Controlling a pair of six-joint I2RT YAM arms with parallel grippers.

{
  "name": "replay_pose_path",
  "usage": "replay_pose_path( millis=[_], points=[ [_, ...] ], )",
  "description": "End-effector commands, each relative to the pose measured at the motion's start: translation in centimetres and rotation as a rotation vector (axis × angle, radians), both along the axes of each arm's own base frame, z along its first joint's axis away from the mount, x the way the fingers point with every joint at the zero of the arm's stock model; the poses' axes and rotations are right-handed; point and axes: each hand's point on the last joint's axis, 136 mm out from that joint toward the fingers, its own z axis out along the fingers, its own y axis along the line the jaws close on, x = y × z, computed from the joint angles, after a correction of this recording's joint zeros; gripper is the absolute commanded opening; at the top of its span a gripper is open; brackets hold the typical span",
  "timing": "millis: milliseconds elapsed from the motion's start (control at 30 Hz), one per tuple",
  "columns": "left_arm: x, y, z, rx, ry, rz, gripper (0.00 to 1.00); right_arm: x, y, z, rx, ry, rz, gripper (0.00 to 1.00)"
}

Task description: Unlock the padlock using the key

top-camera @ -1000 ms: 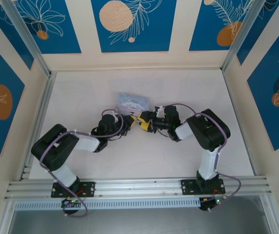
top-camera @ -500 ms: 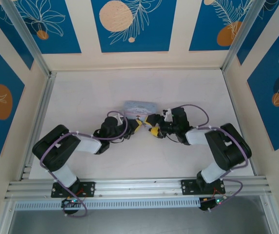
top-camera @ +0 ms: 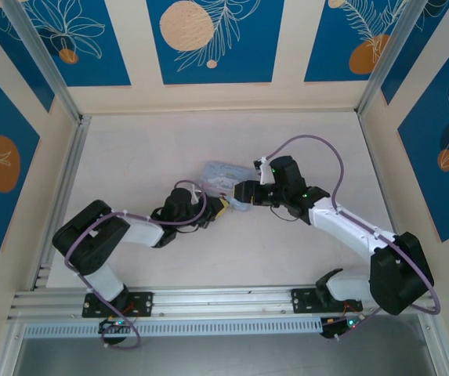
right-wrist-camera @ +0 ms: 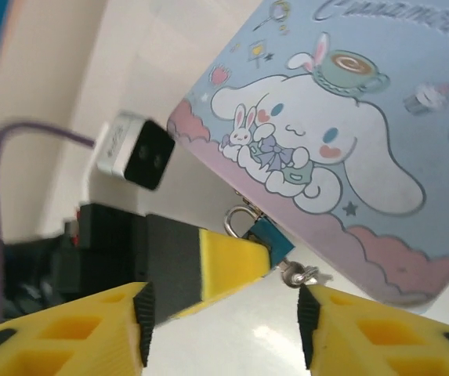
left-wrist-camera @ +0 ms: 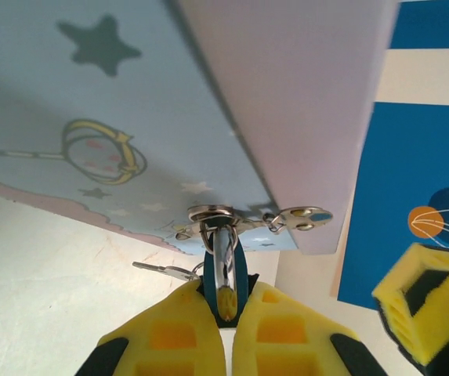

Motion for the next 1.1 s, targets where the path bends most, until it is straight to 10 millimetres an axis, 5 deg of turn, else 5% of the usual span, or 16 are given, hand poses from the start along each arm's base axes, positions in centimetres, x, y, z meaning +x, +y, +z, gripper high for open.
replay_pose_path(
  millis=[0,533,833,1067],
  points=[
    [-0.4,-1.4,0.7,-0.010,-0.006,-0.066,0.00,-0.6,-1.3,-2.8,-0.289,-0.087,0.087,0.46],
    [-0.9,-2.1,0.6,-0.017,0.065,-0.109,0.00,-1.5,1.1,-6.6,-0.592,-0.263,0.280,0.48],
    [-0.8,-2.5,1.0,-0.025,0.068,-0.124,0.00,-1.8,1.5,-8.2,-0.656,-0.277,0.322,0.32],
    [-0.8,-2.7,1.6,-0.039,0.064,-0.130,0.00,-0.6,1.2,-8.4,-0.705,-0.310,0.272,0.32]
  ],
)
